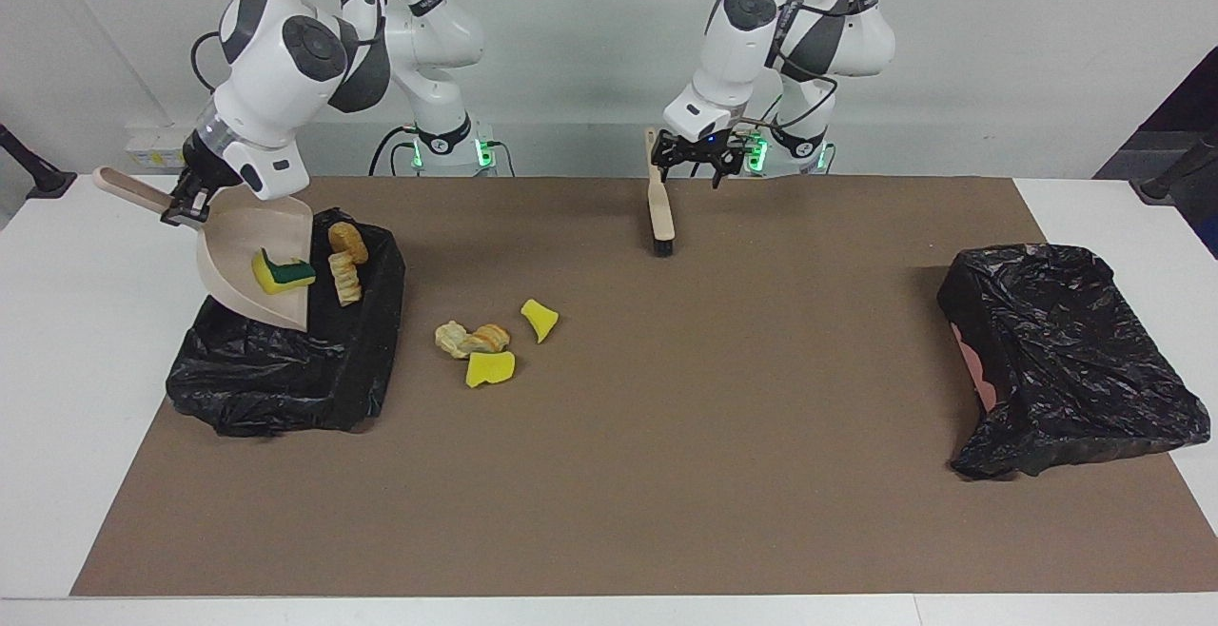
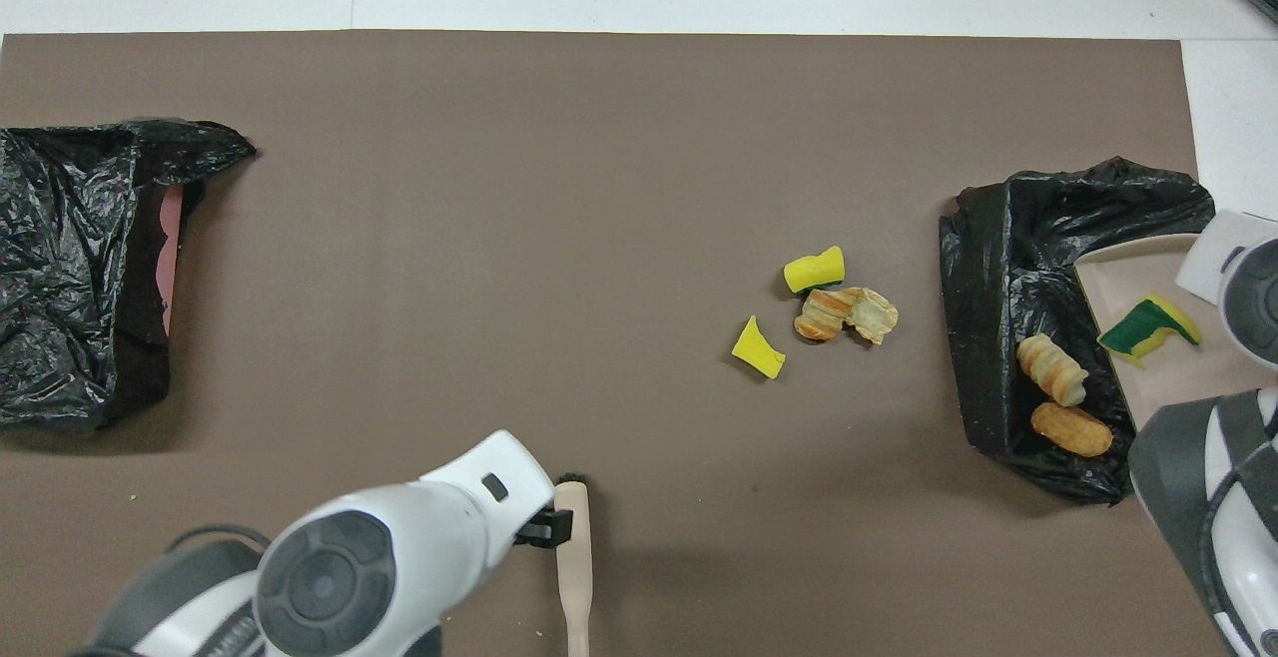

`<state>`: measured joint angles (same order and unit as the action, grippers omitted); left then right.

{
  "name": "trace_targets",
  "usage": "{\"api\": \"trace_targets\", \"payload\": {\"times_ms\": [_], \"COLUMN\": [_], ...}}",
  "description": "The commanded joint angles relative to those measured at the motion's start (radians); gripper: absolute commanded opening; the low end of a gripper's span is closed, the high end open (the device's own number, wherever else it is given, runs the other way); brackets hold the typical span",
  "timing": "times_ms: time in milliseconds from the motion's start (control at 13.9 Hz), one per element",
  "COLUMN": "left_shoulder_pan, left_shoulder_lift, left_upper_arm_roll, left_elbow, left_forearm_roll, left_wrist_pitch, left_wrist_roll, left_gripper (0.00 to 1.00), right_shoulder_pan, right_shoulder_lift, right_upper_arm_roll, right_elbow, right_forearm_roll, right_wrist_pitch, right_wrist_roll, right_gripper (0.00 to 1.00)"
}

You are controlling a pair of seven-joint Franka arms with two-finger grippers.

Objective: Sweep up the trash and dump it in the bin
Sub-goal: 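Tip the dustpan over the trash bag with the right gripper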

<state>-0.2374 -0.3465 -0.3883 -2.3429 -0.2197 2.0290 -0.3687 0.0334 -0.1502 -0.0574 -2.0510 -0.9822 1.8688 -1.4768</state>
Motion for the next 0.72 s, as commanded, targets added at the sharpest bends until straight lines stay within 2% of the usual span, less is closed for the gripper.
{"api": "trace_targets", "payload": {"times_ms": [0, 144, 289, 505, 649], "left_shoulder_pan": [0.001, 0.007, 0.012, 0.015, 0.021], "left_shoulder_lift": [0.165, 0.234, 0.279, 0.3, 0.304], "left_upper_arm_roll": [0.121, 0.204, 0.274, 0.367, 0.402], "left_elbow": [0.221, 0.351, 0.477, 0.637, 0.721], "left_forearm_roll": [0.15, 0.204, 0.206, 0.207, 0.227], "left_wrist_pitch": [-0.096, -0.116, -0.171, -0.249, -0.35], "left_wrist_roll": [0.046, 0.126, 0.233, 0.345, 0.433], "left_gripper": [1.0, 1.0, 1.0, 1.0, 1.0], "right_shoulder_pan": [0.048, 0.045, 0.051, 0.085, 0.137], "right_shoulder_lift": [-0.02, -0.022, -0.019, -0.023, -0.006], "right_upper_arm_roll": [0.002, 0.001, 0.002, 0.002, 0.002], "right_elbow": [-0.024, -0.043, -0.066, -0.074, -0.074], "right_forearm_roll": [-0.078, -0.078, -0.079, -0.153, -0.202], "right_wrist_pitch": [-0.052, -0.049, -0.056, -0.056, -0.089], "right_wrist_roll": [-0.017, -0.016, 0.001, 0.003, 0.016], "right_gripper": [0.0, 0.0, 0.0, 0.0, 0.0]}}
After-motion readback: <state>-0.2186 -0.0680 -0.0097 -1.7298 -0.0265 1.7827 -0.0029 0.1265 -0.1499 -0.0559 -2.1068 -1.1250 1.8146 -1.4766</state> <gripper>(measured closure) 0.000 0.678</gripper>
